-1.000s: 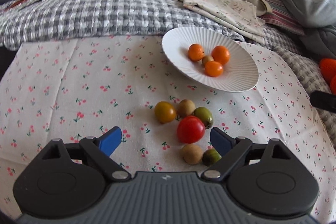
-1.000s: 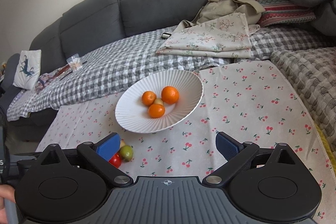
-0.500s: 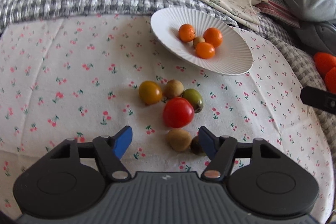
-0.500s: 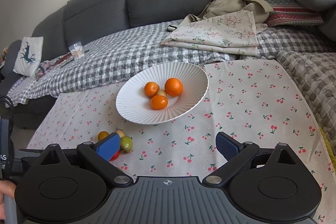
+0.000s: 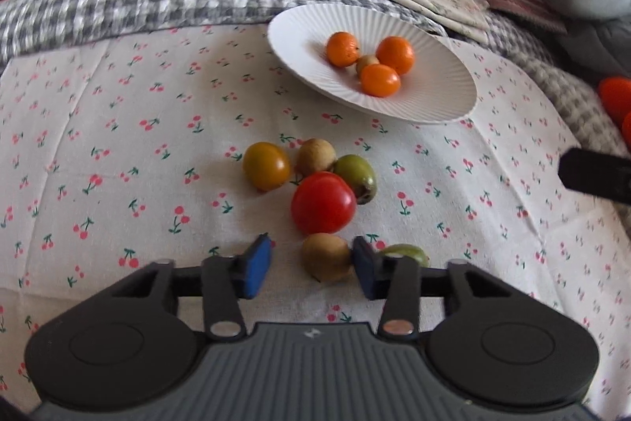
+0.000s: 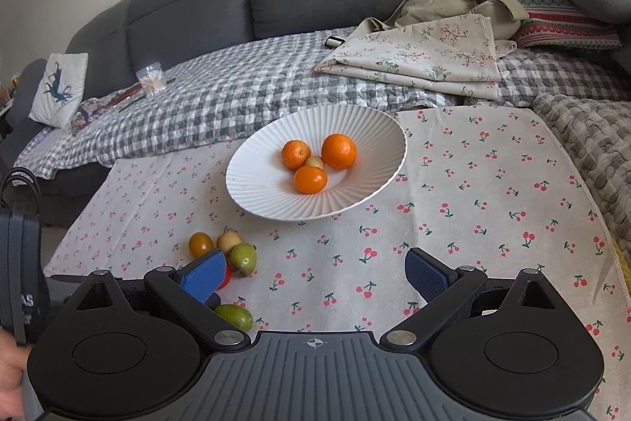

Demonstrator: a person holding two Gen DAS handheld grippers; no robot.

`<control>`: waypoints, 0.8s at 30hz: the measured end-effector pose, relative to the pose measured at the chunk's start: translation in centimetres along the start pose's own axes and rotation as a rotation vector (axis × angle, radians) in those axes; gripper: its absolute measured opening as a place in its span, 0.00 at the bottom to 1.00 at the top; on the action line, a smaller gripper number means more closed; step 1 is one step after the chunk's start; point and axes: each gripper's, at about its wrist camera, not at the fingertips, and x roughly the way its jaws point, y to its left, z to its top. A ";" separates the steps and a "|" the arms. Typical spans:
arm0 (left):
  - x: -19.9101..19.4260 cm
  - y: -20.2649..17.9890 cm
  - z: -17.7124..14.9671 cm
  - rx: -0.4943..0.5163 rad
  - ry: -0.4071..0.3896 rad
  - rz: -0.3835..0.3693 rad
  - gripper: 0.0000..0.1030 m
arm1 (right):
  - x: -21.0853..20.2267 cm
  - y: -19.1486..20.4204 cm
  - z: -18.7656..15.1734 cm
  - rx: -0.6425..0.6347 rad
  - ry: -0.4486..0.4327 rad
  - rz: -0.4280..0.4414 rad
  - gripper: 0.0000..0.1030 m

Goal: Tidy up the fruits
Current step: 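Grasp a kiwi with the left tool while the right tool grasps a green fruit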

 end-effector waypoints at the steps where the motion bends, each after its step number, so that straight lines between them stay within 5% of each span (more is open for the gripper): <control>1: 0.0 -0.2 0.0 0.013 -0.002 0.001 0.29 | 0.1 0.0 0.0 -0.001 0.002 0.001 0.96; 15: -2.8 2.7 1.5 -0.114 -0.050 0.004 0.25 | 2.3 0.4 -1.2 0.016 0.067 0.098 0.96; 24: -3.1 2.9 1.7 -0.076 -0.062 0.050 0.25 | 5.2 3.1 -2.8 -0.021 0.153 0.170 0.94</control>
